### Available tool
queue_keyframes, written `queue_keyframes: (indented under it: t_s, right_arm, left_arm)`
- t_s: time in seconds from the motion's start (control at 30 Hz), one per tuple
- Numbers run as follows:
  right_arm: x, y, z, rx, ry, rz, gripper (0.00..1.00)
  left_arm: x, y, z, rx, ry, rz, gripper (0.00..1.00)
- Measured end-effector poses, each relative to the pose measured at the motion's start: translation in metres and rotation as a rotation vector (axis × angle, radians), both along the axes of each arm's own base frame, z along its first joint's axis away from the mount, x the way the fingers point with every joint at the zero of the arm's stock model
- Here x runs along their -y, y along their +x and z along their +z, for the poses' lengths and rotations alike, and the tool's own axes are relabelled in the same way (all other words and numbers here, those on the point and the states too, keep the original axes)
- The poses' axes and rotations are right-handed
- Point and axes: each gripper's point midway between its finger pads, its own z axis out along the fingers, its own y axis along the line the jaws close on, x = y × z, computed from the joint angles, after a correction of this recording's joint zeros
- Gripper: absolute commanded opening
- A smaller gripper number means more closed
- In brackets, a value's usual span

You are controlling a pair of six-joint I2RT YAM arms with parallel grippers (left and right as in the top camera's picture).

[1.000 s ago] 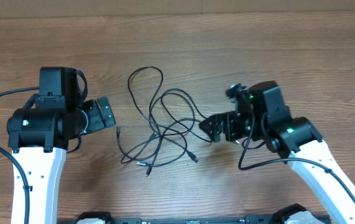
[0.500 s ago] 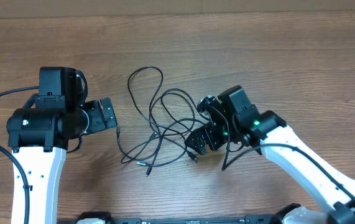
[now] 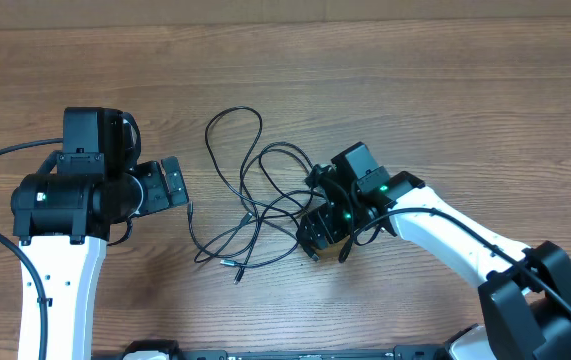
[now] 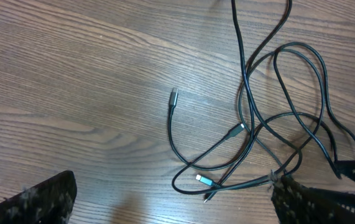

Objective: Untangle cables

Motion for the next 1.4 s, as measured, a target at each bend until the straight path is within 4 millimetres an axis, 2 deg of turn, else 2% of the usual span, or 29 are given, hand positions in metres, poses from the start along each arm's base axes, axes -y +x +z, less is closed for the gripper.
queue_keyframes:
  t_s: [0.1, 0.3, 0.37, 0.4, 0.6, 0.67, 1.03, 1.2, 1.4]
  right_arm:
    - [-0.006, -0.002, 0.000, 0.010, 0.006, 0.020, 0.59]
    - [-0.018, -0.004, 0.003, 0.040, 0.025, 0.053, 0.16]
    - [-0.019, -0.004, 0.003, 0.043, 0.029, 0.054, 0.10]
    - [-0.020, -0.004, 0.003, 0.043, 0.029, 0.055, 0.11]
    - [-0.020, -0.004, 0.003, 0.043, 0.028, 0.055, 0.51]
    - [-0.020, -0.004, 0.003, 0.045, 0.028, 0.058, 0.56]
    - [-0.030, 0.011, 0.009, 0.119, 0.080, 0.054, 0.61]
    - [-0.024, 0.002, -0.005, 0.101, 0.067, 0.055, 0.60]
    - [-0.024, 0.001, -0.007, 0.103, 0.066, 0.061, 0.57]
  left_arm:
    - [0.000, 0.000, 0.000, 0.000, 0.000, 0.000, 1.00]
    - [0.000, 0.000, 0.000, 0.000, 0.000, -0.001, 1.00]
    - [0.000, 0.000, 0.000, 0.000, -0.002, -0.001, 1.00]
    - [0.001, 0.000, 0.000, 0.000, -0.003, -0.002, 1.00]
    - [0.001, 0.000, 0.000, 0.000, -0.002, -0.004, 1.00]
    - [0.001, 0.000, 0.000, 0.000, -0.002, -0.004, 1.00]
    - [0.001, 0.000, 0.000, 0.000, -0.002, -0.004, 1.00]
    - [0.001, 0.000, 0.000, 0.000, -0.002, -0.004, 1.00]
    - [0.001, 0.000, 0.000, 0.000, -0.002, -0.004, 0.99]
